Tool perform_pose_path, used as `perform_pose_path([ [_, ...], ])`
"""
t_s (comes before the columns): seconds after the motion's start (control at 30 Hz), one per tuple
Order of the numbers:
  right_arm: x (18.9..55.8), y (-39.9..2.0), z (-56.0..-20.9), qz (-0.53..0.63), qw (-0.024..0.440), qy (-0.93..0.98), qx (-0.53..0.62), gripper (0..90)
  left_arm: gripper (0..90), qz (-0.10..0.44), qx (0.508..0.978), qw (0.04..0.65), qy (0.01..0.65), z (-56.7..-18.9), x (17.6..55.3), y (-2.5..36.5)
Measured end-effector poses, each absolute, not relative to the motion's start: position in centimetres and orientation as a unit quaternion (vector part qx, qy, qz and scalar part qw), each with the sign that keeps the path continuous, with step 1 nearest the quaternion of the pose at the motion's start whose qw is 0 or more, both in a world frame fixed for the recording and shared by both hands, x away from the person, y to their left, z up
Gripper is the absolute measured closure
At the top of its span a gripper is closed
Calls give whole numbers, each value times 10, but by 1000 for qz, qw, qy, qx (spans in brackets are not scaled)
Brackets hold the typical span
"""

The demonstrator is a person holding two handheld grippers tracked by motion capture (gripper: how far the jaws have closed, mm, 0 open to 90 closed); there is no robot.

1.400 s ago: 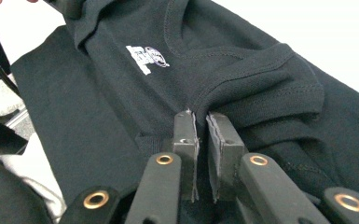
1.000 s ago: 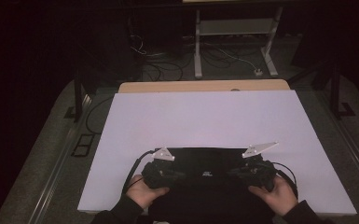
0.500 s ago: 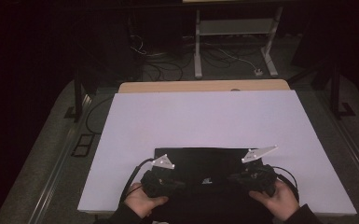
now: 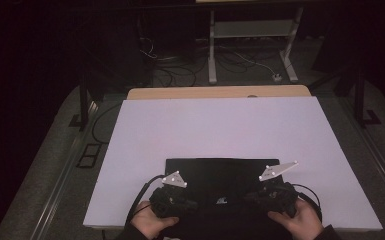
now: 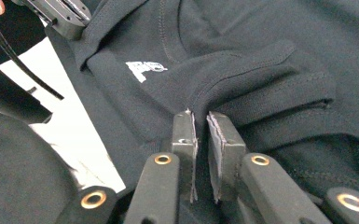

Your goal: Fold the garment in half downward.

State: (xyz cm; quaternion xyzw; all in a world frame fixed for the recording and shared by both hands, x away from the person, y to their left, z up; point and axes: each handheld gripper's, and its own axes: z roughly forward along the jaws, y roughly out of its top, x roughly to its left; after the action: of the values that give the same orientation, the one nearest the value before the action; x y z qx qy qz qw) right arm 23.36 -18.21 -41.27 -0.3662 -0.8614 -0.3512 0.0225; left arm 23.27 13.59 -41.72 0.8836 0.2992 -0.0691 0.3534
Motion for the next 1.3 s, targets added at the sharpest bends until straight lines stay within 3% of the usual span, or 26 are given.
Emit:
perform_pose_path([
  [0.3, 231, -187, -410, -358, 33, -851, -383, 617, 620, -49, 888, 354, 289, -416, 230, 136],
  [0.53, 228, -193, -405, -375, 30, -852, -364, 383, 421, -34, 886, 364, 285, -413, 229, 137],
  [0.73, 231, -199, -401, -379, 13, -847, -374, 246, 296, -20, 883, 370, 287, -408, 230, 139],
  [0.87, 233, -202, -399, -382, 9, -843, -378, 112, 191, -15, 874, 383, 297, -406, 233, 142],
  [0.93, 234, -203, -399, -380, 1, -840, -388, 0, 107, -16, 871, 388, 301, -405, 234, 143],
  [1.03, 236, -206, -397, -386, 1, -836, -391, 0, 0, -5, 874, 382, 300, -403, 236, 143],
  [1.3, 242, -209, -392, -384, -3, -839, -385, 0, 0, -1, 871, 389, 301, -399, 245, 150],
])
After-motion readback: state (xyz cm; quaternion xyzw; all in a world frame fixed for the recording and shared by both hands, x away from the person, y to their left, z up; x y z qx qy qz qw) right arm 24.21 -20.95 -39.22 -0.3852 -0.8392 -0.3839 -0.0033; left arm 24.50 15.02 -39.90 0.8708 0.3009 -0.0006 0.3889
